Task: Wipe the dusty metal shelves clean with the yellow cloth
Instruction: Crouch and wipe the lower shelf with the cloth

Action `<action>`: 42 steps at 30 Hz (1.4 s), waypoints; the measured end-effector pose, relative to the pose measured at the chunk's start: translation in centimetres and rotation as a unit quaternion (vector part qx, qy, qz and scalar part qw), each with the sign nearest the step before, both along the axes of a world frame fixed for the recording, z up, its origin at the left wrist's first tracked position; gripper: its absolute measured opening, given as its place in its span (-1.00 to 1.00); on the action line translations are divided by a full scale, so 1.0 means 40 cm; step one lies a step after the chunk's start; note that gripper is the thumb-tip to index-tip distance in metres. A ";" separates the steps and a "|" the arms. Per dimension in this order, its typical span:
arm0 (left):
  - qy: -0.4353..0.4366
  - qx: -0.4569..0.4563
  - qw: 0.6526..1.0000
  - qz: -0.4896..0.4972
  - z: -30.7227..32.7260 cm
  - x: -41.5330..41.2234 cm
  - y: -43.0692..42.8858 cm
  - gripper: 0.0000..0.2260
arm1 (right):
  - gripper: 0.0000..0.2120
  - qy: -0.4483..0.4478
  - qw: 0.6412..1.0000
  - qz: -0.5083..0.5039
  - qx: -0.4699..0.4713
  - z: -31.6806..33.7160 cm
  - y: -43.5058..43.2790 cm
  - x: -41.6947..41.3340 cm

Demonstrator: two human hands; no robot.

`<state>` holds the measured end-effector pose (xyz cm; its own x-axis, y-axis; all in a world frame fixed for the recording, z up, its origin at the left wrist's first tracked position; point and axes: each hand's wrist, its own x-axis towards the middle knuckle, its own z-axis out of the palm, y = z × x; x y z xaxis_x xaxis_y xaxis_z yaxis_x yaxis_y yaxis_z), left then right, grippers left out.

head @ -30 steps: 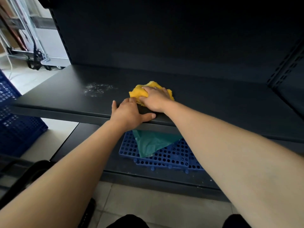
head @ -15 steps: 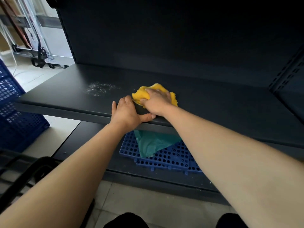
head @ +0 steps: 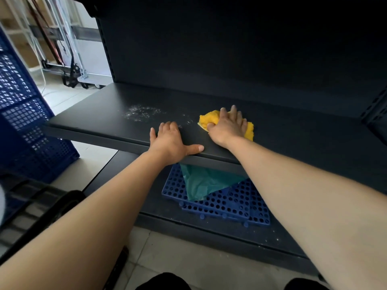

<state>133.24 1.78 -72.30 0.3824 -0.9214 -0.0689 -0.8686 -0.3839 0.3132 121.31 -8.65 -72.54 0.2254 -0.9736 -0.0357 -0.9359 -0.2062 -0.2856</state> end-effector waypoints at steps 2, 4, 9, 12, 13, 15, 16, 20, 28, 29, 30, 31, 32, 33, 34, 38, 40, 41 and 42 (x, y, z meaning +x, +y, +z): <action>-0.020 0.025 0.999 0.013 0.002 0.017 0.004 -0.01 | -0.35 0.010 1.000 -0.002 0.008 0.004 -0.007 0.020; -0.016 0.033 0.999 0.027 -0.005 0.028 0.011 -0.01 | -0.37 0.017 1.000 0.010 0.016 0.013 -0.014 0.039; -0.003 -0.032 0.999 0.033 -0.035 0.029 0.022 -0.01 | -0.40 0.009 0.994 0.105 0.000 0.015 0.015 0.106; -0.001 -0.055 0.998 0.031 -0.044 0.032 0.024 -0.02 | -0.41 -0.010 0.986 0.167 -0.006 0.009 0.046 0.130; -0.001 -0.062 0.998 0.030 -0.048 0.033 0.024 -0.03 | -0.42 -0.014 0.984 0.179 -0.010 0.008 0.052 0.126; -0.006 -0.070 0.997 0.030 -0.053 0.034 0.025 -0.04 | -0.43 -0.015 0.980 0.199 -0.013 0.005 0.058 0.107; -0.009 -0.068 0.997 0.030 -0.054 0.034 0.024 -0.04 | -0.44 -0.015 0.979 0.205 -0.013 0.003 0.060 0.096; -0.012 -0.060 0.998 0.026 -0.058 0.035 0.024 -0.02 | -0.44 -0.021 0.978 0.207 -0.017 0.000 0.071 0.073; -0.021 -0.021 0.999 0.012 -0.044 0.042 0.022 -0.02 | -0.45 -0.010 0.985 0.170 -0.021 0.007 0.090 0.062; -0.022 -0.009 1.000 0.005 -0.039 0.047 0.021 -0.01 | -0.45 -0.012 0.987 0.158 -0.021 0.007 0.093 0.071; -0.023 0.003 1.000 0.001 -0.032 0.054 0.022 -0.01 | -0.45 -0.014 0.989 0.146 -0.022 0.008 0.096 0.082; -0.024 0.013 1.000 0.001 -0.024 0.063 0.024 0.00 | -0.46 -0.016 0.990 0.135 -0.024 0.006 0.096 0.093; -0.029 0.020 0.999 0.008 -0.017 0.074 0.029 0.00 | -0.46 -0.017 0.992 0.126 -0.028 0.004 0.094 0.101; -0.036 0.023 0.999 0.021 -0.011 0.089 0.035 0.00 | -0.46 -0.016 0.992 0.119 -0.032 0.002 0.087 0.108; -0.041 0.025 0.998 0.038 -0.006 0.105 0.044 0.01 | -0.45 -0.014 0.993 0.112 -0.034 0.000 0.077 0.111; -0.024 0.020 0.995 0.090 -0.007 0.160 0.075 0.03 | -0.43 0.001 0.998 0.054 -0.019 0.001 0.027 0.121; -0.018 0.003 0.996 0.092 -0.010 0.164 0.078 0.00 | -0.43 0.008 1.000 0.029 -0.001 0.008 0.012 0.147; -0.016 -0.003 0.996 0.090 -0.010 0.165 0.075 -0.01 | -0.43 0.011 1.000 0.023 0.010 0.013 0.010 0.164; -0.012 -0.003 0.996 0.087 -0.006 0.166 0.072 -0.02 | -0.43 0.013 0.999 0.024 0.019 0.018 0.010 0.182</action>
